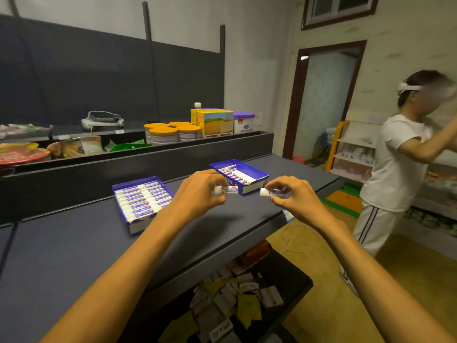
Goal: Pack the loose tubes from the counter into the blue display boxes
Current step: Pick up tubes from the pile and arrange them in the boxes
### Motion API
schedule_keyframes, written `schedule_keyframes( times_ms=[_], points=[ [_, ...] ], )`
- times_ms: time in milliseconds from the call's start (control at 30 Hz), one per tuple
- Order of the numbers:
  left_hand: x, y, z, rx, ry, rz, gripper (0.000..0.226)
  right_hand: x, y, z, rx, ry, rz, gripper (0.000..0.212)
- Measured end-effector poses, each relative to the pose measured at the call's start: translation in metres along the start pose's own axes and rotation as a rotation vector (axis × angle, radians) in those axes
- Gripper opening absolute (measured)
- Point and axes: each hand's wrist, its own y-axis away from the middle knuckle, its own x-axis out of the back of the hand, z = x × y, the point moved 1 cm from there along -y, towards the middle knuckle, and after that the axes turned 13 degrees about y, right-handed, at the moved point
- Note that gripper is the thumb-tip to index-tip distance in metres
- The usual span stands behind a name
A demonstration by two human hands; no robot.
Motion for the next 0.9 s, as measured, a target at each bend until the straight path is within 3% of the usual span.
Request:
schedule_keyframes(
  times_ms=[400, 900],
  points=[
    [-0.064, -0.087, 0.001, 0.249, -0.107, 0.092, 0.027, -0.017, -0.11, 0.119, 0.249, -0.096, -0.062, 0.027],
    [-0.058, -0.124, -0.062, 0.445, -0.144, 0.176, 0.03, -0.108, -0.243, 0.099, 0.439, -0.194, -0.207, 0.019]
  ],
)
